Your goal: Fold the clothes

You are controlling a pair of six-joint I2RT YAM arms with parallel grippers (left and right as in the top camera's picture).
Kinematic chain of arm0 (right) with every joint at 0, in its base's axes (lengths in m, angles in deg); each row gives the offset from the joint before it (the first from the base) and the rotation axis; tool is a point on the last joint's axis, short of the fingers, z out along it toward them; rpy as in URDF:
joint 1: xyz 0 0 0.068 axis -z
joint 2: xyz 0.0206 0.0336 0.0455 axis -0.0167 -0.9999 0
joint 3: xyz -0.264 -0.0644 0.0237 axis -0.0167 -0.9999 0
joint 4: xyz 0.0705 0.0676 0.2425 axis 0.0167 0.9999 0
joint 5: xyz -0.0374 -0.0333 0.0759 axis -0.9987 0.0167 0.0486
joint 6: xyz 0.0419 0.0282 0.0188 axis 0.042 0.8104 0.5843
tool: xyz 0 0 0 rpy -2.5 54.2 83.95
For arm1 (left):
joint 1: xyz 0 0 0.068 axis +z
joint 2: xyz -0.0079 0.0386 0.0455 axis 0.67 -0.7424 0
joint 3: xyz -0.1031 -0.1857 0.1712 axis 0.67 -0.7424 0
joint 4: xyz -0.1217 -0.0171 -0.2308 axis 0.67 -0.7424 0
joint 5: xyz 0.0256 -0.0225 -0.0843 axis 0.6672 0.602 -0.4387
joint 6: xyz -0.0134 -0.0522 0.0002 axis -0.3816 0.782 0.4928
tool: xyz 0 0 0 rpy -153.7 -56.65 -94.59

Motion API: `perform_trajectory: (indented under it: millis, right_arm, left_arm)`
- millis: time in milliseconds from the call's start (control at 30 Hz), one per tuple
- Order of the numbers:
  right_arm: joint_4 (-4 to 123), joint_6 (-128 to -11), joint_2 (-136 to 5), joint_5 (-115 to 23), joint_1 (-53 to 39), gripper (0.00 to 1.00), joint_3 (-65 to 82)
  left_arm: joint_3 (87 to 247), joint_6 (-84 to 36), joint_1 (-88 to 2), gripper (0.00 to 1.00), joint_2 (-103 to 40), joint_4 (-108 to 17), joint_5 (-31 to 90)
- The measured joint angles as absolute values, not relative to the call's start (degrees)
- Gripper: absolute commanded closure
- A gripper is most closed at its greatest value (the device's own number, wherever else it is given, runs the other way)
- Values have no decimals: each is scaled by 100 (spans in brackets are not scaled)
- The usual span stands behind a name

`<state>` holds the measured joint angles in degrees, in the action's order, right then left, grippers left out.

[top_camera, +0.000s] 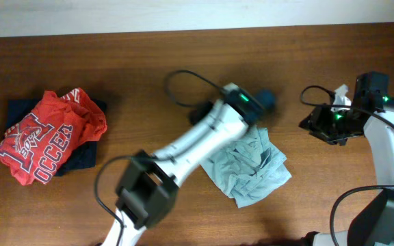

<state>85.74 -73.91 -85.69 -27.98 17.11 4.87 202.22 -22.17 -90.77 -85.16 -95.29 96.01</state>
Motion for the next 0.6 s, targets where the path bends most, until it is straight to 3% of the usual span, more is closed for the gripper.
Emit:
perform_trajectory:
  millis: [167,367,600]
  right_arm:
    - [8773,-8178,-8569,-2391,1162,34,487]
    - [8637,-8650,-8569,-2876,-400,33,487]
    - [8347,-8617,-8569,-4188,-1858,23,487]
  left_arm:
    - [20222,-2298,-7962,45,-8516,-9450,8921]
    - [20222,-2447,-6872,45,-8516,-9476,8123]
    - [20541,-2930,-6207,45,-8516,-9492,7275]
